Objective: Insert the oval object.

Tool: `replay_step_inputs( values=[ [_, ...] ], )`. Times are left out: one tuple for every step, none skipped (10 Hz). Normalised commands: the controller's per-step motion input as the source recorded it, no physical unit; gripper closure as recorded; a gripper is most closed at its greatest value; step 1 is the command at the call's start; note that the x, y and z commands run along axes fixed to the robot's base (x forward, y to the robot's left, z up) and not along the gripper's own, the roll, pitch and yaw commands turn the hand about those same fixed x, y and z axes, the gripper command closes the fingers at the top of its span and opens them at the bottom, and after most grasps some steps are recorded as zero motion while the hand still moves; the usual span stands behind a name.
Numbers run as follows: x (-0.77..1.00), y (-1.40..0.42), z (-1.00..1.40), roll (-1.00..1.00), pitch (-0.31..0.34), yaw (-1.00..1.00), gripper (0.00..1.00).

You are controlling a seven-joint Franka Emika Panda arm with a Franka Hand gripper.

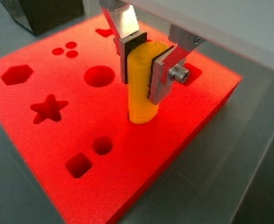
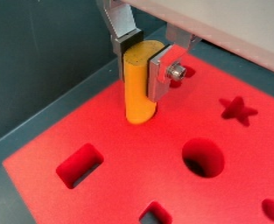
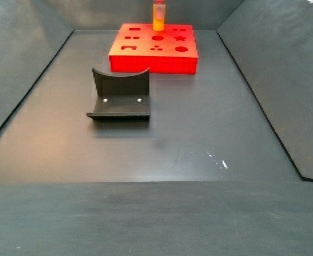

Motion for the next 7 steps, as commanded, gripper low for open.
replay_step_inputs(
  values=[
    [0.42,-0.09,-0.5,0.0,0.35,-0.11,1.0],
    [0.24,-0.06,-0.67,0.06,0.223,-0.12,1.0],
    [0.14,-0.08,-0.84,0.11,0.123,-0.18,1.0],
    [0.06,-0.11,-0.99,0.12,0.023,-0.17,1.0],
    [0.04,0.0,-0.65,0.0,0.031,-0.07,1.0],
    [0.0,0.0,0.0,-0.01,0.0,0.0,1.0],
    [0.0,0.0,0.0,0.0,0.0,0.0,1.0]
  ],
)
